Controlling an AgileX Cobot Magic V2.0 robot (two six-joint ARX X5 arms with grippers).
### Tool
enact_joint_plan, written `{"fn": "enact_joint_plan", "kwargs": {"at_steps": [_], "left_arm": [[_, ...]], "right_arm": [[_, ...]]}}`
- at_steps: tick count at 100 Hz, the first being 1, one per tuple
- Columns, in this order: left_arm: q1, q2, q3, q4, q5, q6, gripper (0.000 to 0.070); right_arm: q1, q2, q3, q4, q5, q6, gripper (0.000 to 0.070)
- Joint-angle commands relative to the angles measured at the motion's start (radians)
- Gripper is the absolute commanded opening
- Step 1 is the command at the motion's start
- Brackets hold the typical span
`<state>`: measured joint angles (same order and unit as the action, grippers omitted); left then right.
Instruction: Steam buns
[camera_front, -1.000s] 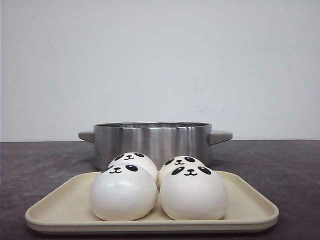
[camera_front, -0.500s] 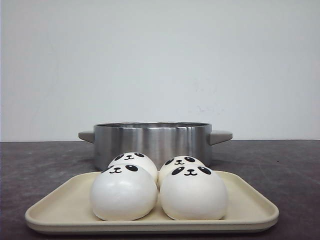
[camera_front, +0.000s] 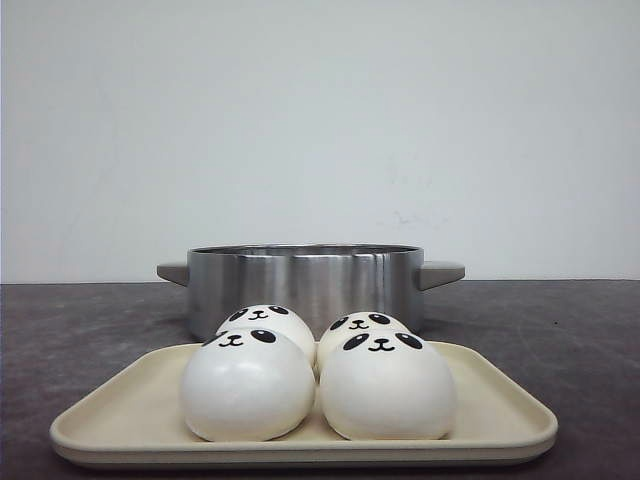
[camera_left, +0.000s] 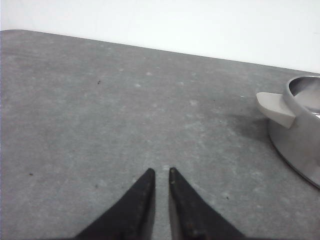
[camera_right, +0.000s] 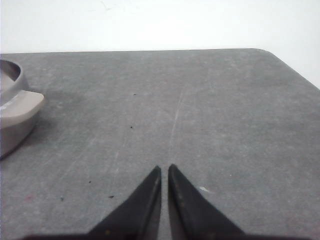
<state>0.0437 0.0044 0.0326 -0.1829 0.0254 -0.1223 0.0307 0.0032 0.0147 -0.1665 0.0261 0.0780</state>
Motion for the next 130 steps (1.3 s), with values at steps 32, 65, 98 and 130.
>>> {"fn": "enact_joint_plan", "kwargs": {"at_steps": [32, 65, 98, 130], "left_arm": [[0.002, -0.002, -0.019, 0.003, -0.017, 0.101, 0.0000], [0.002, -0.002, 0.014, 0.004, 0.061, -0.322, 0.0000], [0.000, 0.042, 0.204, 0.040, 0.185, -0.413, 0.0005], [0.000, 0.411, 0.740, -0.126, 0.324, -0.192, 0.0004]], "right_arm": [[0.000, 0.000, -0.002, 0.087, -0.015, 0.164, 0.0017], [0.000, 0.001, 0.034, 0.320, -0.215, 0.334, 0.0006], [0.001, 0.125, 0.430, 0.047, -0.237, 0.213, 0.0006], [0.008, 0.444, 0.846, -0.194, -0.237, 0.073, 0.0006]]}}
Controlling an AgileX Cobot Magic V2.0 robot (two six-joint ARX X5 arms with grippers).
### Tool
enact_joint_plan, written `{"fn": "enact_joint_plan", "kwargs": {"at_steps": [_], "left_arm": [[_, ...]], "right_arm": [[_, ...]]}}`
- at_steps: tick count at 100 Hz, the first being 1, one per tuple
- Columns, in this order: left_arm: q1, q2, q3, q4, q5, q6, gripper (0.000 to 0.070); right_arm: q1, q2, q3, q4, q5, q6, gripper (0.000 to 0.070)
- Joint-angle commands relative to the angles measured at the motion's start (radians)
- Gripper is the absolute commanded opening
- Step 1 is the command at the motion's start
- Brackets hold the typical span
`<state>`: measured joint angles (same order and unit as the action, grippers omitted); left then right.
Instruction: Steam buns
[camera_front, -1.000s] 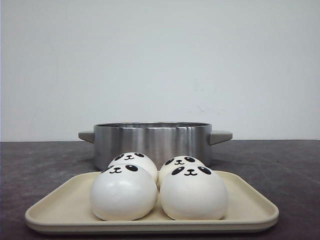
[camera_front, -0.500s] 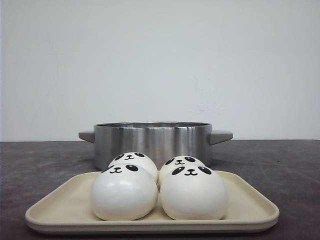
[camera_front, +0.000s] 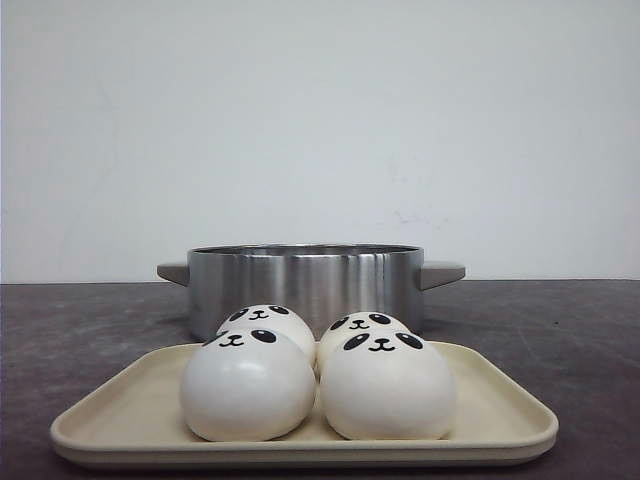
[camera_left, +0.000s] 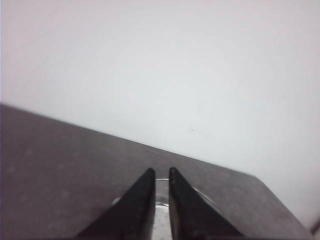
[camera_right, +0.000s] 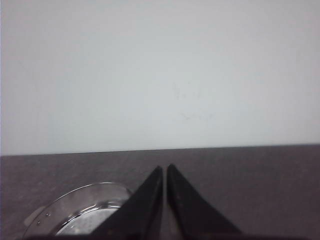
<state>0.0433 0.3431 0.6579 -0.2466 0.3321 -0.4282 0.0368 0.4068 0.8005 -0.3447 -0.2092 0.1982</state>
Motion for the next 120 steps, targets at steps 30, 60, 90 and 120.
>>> {"fn": "enact_joint_plan", "kwargs": {"at_steps": [30, 60, 90, 120], "left_arm": [[-0.003, 0.249, 0.342, -0.237, 0.018, 0.173, 0.0620], [-0.070, 0.250, 0.342, -0.326, 0.040, 0.146, 0.0656], [-0.114, 0.251, 0.342, -0.419, 0.039, 0.148, 0.0654], [-0.168, 0.251, 0.342, -0.441, 0.039, 0.148, 0.0639]], "right_arm": [[0.031, 0.144, 0.184, -0.046, -0.106, -0.047, 0.0498], [0.136, 0.262, 0.191, -0.076, -0.171, 0.008, 0.0640], [0.486, 0.565, 0.277, -0.327, 0.090, 0.015, 0.0640], [0.676, 0.911, 0.372, -0.464, 0.100, 0.182, 0.0615]]}}
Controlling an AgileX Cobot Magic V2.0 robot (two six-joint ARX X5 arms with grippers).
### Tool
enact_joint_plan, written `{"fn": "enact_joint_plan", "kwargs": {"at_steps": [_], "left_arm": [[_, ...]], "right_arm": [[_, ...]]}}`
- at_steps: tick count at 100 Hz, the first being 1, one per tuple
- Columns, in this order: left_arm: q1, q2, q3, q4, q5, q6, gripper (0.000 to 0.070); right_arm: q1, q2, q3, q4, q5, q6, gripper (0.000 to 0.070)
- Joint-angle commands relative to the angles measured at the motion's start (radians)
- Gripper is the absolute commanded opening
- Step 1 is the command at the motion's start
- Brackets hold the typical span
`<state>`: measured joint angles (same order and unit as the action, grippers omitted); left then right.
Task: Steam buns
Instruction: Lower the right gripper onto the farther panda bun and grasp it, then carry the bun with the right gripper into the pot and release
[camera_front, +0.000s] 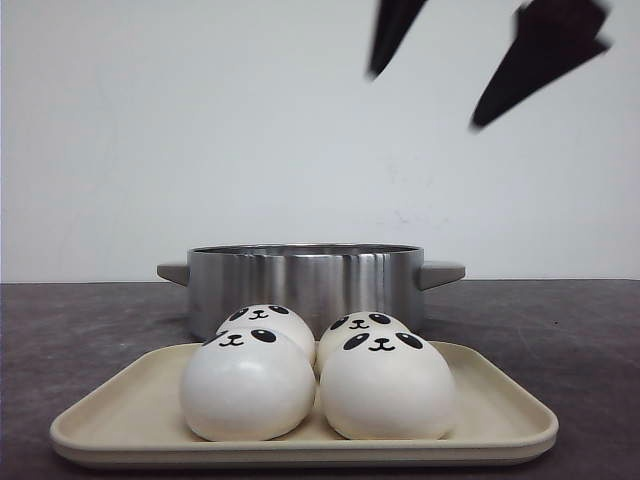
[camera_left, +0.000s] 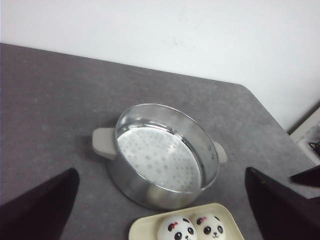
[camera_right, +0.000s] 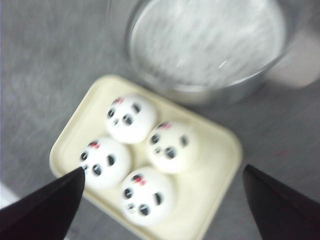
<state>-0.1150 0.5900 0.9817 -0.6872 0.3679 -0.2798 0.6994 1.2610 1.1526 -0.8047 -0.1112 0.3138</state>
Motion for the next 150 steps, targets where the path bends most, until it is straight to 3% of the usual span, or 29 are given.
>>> {"fn": "enact_joint_plan", "kwargs": {"at_steps": [1, 13, 27, 66, 71, 77, 82, 86, 107, 128, 138, 150], "left_arm": [[-0.012, 0.004, 0.018, -0.002, 0.003, 0.000, 0.0638], [-0.040, 0.004, 0.018, -0.010, 0.003, 0.000, 0.0638], [-0.072, 0.004, 0.018, -0.009, 0.003, 0.000, 0.0638], [-0.139, 0.005, 0.018, -0.009, -0.002, 0.000, 0.0638], [-0.143, 0.005, 0.018, -0.009, -0.003, 0.001, 0.0638], [-0.146, 0.005, 0.018, -0.009, -0.005, 0.003, 0.0638], [-0.149, 0.005, 0.018, -0.009, -0.006, 0.003, 0.0638], [-0.150, 0.005, 0.018, -0.009, -0.006, 0.003, 0.0638], [-0.154, 0.005, 0.018, -0.009, -0.013, 0.003, 0.0638], [-0.154, 0.005, 0.018, -0.008, -0.013, 0.003, 0.0638], [-0.154, 0.005, 0.018, -0.001, -0.013, 0.003, 0.0638], [-0.154, 0.005, 0.018, 0.012, -0.014, 0.003, 0.0638]], "right_arm": [[0.014, 0.067, 0.019, -0.004, 0.000, 0.071, 0.0615], [0.019, 0.185, 0.019, 0.011, -0.029, 0.084, 0.0608], [0.016, 0.315, 0.019, 0.041, -0.026, 0.092, 0.0562], [0.015, 0.539, 0.019, 0.194, -0.013, 0.160, 0.0538], [0.016, 0.546, 0.019, 0.198, -0.012, 0.162, 0.0476], [0.016, 0.546, 0.019, 0.199, 0.001, 0.161, 0.0335], [0.016, 0.546, 0.019, 0.202, 0.028, 0.160, 0.0178], [0.018, 0.544, 0.020, 0.203, 0.051, 0.154, 0.0000], [0.030, 0.459, 0.022, 0.182, 0.055, 0.139, 0.0010], [0.086, 0.242, 0.080, 0.119, -0.016, 0.119, 0.0008], [0.116, 0.148, 0.146, 0.140, 0.084, 0.088, 0.0007], [0.126, 0.113, 0.265, 0.212, 0.234, -0.014, 0.0006]]}}
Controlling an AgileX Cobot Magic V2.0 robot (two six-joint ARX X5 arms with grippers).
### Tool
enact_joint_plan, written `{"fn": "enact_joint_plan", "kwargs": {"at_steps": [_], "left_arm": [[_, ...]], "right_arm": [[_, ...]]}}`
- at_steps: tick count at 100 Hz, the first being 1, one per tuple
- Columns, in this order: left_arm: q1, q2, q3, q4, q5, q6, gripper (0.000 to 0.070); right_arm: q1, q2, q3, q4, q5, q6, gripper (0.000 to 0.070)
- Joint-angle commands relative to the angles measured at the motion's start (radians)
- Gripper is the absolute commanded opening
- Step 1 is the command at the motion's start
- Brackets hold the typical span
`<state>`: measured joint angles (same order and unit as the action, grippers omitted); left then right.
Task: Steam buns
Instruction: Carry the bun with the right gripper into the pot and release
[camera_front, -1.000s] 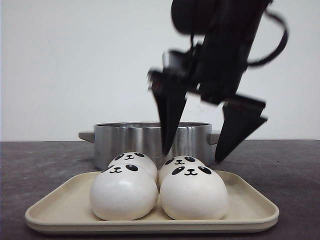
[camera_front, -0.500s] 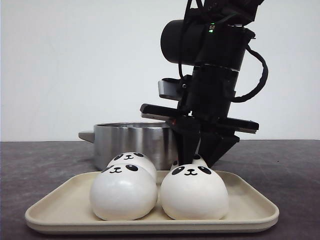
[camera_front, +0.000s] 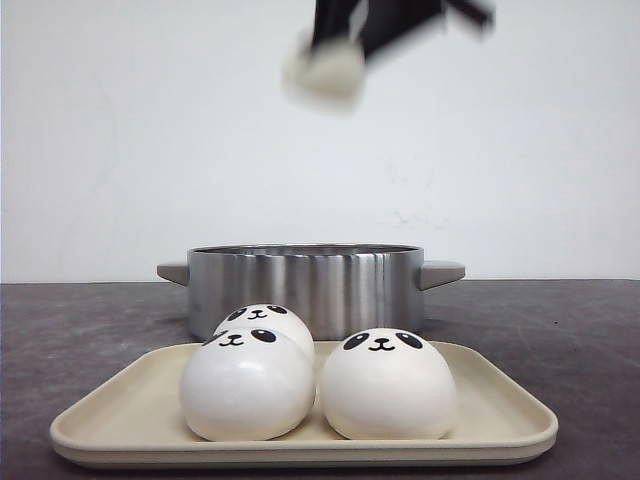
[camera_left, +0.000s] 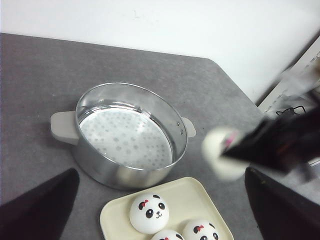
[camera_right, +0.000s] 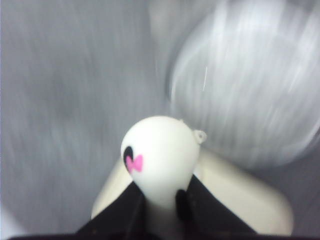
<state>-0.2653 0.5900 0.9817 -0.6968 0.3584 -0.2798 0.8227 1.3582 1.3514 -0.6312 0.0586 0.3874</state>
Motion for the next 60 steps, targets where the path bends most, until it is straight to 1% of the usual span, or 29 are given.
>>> {"fn": "enact_joint_plan", "kwargs": {"at_steps": [1, 5, 10, 26, 40, 60], "left_arm": [[-0.004, 0.005, 0.018, 0.023, -0.006, 0.003, 0.0638], [-0.004, 0.005, 0.018, 0.025, -0.011, 0.003, 0.0638], [-0.004, 0.005, 0.018, 0.028, -0.018, 0.003, 0.0638], [-0.003, 0.005, 0.018, 0.031, -0.019, 0.003, 0.0638], [-0.004, 0.005, 0.018, 0.031, -0.018, 0.002, 0.0638], [-0.004, 0.005, 0.018, 0.016, -0.018, 0.002, 0.0638]], "right_arm": [[0.001, 0.016, 0.077, 0.043, 0.070, -0.099, 0.0006], [-0.014, 0.026, 0.126, 0.060, 0.085, -0.147, 0.0006], [-0.041, 0.059, 0.182, 0.066, 0.085, -0.179, 0.0006], [-0.136, 0.199, 0.314, 0.052, 0.061, -0.235, 0.0006], [-0.191, 0.334, 0.341, 0.064, 0.020, -0.253, 0.0006], [-0.231, 0.534, 0.341, 0.082, 0.020, -0.291, 0.0006]]}}
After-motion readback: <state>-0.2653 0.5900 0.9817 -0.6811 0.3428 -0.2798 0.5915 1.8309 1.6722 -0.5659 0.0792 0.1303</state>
